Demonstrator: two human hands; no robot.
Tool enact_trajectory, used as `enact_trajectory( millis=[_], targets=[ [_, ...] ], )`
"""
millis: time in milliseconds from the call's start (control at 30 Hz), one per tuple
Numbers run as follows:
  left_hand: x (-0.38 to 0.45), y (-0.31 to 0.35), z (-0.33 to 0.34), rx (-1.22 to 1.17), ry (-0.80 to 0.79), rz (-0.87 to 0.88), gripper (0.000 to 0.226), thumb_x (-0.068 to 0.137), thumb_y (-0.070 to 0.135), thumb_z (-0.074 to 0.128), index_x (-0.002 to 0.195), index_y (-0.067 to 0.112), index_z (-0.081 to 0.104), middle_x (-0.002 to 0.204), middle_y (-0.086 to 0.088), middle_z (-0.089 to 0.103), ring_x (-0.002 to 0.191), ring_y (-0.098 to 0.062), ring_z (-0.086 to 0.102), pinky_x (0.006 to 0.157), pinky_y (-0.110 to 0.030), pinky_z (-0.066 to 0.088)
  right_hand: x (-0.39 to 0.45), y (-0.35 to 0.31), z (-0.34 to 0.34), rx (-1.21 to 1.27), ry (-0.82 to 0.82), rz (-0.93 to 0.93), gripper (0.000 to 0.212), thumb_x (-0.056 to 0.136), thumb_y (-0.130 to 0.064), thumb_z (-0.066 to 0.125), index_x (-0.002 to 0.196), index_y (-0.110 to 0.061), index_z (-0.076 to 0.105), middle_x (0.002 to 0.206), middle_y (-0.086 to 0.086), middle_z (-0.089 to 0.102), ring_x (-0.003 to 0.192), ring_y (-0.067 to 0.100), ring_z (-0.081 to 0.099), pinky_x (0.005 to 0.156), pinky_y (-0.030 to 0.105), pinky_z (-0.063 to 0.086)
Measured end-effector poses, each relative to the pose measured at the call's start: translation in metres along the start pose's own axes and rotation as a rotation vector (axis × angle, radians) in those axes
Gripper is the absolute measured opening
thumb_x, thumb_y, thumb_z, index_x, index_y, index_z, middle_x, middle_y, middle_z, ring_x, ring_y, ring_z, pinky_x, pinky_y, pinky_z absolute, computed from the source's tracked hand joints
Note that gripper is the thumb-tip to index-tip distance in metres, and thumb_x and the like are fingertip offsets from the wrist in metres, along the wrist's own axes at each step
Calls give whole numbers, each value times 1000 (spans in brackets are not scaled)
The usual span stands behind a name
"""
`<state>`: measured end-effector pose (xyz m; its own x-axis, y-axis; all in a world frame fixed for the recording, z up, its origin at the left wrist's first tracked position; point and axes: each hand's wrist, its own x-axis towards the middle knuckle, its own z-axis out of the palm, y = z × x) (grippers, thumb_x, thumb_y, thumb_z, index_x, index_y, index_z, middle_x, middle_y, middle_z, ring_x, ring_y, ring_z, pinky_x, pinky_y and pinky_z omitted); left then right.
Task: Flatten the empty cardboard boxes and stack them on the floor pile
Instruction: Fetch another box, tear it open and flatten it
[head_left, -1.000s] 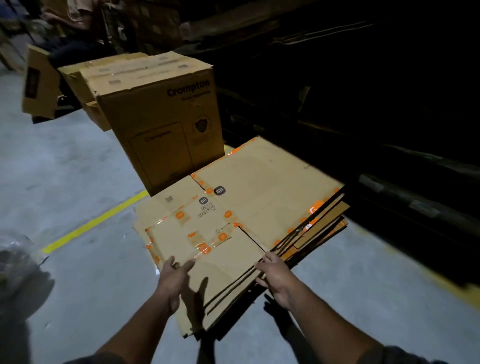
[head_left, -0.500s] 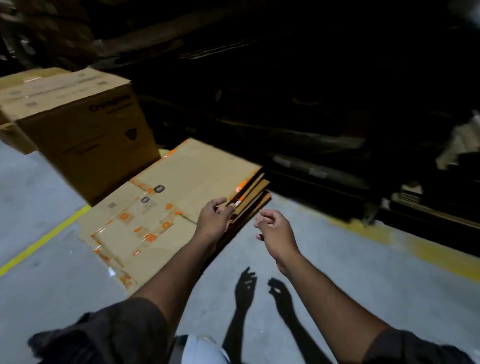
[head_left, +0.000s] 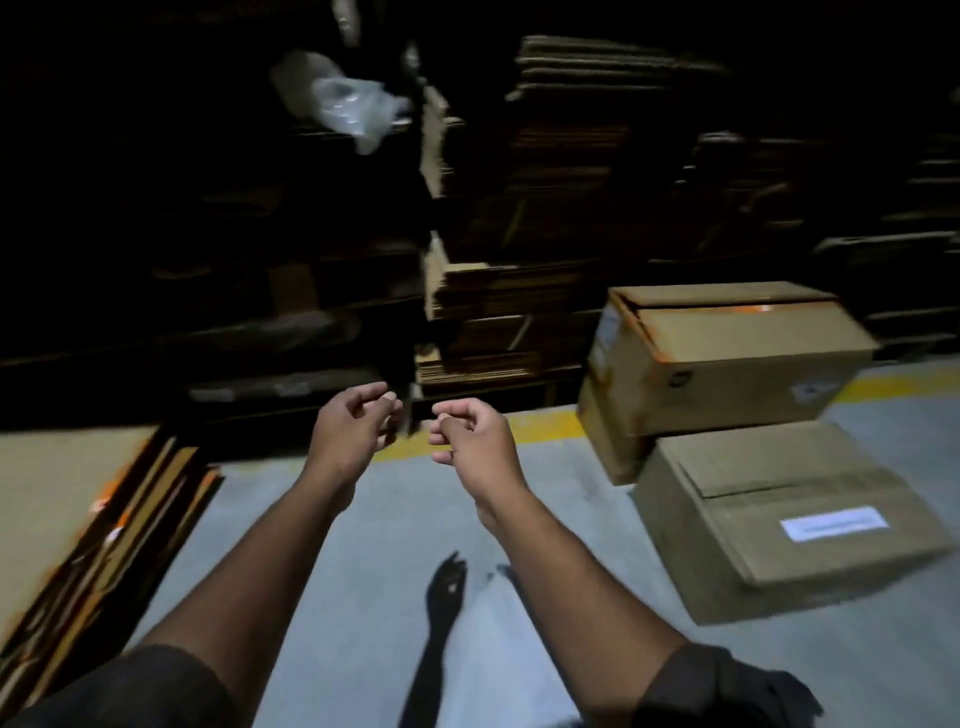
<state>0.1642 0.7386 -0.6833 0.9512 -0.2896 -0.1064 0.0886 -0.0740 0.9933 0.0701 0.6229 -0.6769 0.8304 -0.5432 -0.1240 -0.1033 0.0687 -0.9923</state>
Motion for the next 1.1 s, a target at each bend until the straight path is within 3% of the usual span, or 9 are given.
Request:
enact_trajectory(
  millis=[100,233,400,533,700,867,933,1000,1100],
  targets=[
    [-1,11,73,-18,-112,6,24,101,18,60,125,13,62,106,-7,74,96,-19,72,78,-31,56,6,-3,-67,30,109,-4,15,100,-11,53,106,-11,67,86,0,68,78,9,65,72,26,57],
    [-9,17,156,-18,-265,-11,22,101,14,59,122,12,61,102,-7,73,92,-20,71,85,-38,56,15,8,-143,66,281,34,14,99,-12,53,99,-16,67,87,3,69,79,11,67,68,22,55],
    [0,8,224,29,-396,-32,27,100,17,61,126,14,62,105,-6,75,96,-20,73,79,-34,56,32,22,-213,121,418,72,14,100,-9,53,105,-10,66,85,5,67,75,12,64,64,21,54],
    [27,9,269,93,-448,-2,29,99,19,62,128,17,60,107,-4,74,97,-20,73,82,-39,58,68,29,-247,149,487,51,13,99,-7,54,102,-9,66,84,7,66,70,12,61,57,20,50],
    [83,13,322,173,-505,77,35,100,18,61,134,15,56,103,0,71,92,-17,71,80,-37,57,139,33,-278,30,592,23,12,96,-14,57,97,-18,69,88,4,71,76,14,65,69,31,55],
    [153,17,371,299,-521,175,47,100,17,60,145,13,46,102,-2,69,100,-20,69,86,-40,60,224,29,-305,-289,750,-24,3,94,-27,63,94,-24,65,92,-7,67,84,13,63,75,36,56],
    [183,16,388,345,-506,195,47,99,15,61,144,14,46,107,-9,69,100,-24,69,91,-46,58,263,37,-309,-473,811,-58,15,92,-35,65,103,-24,64,105,-4,64,91,16,61,78,40,55],
    [209,11,401,376,-479,206,43,99,16,61,141,16,49,108,-8,69,98,-23,70,90,-48,58,300,50,-313,-682,834,-66,40,90,-44,66,121,-19,60,123,2,57,112,22,54,90,45,51],
    [239,-4,413,380,-465,211,38,100,19,61,137,17,52,103,-2,69,95,-18,70,88,-45,59,342,72,-323,-995,756,62,81,84,-61,66,143,-13,41,150,9,37,143,29,27,109,62,34]
  ],
)
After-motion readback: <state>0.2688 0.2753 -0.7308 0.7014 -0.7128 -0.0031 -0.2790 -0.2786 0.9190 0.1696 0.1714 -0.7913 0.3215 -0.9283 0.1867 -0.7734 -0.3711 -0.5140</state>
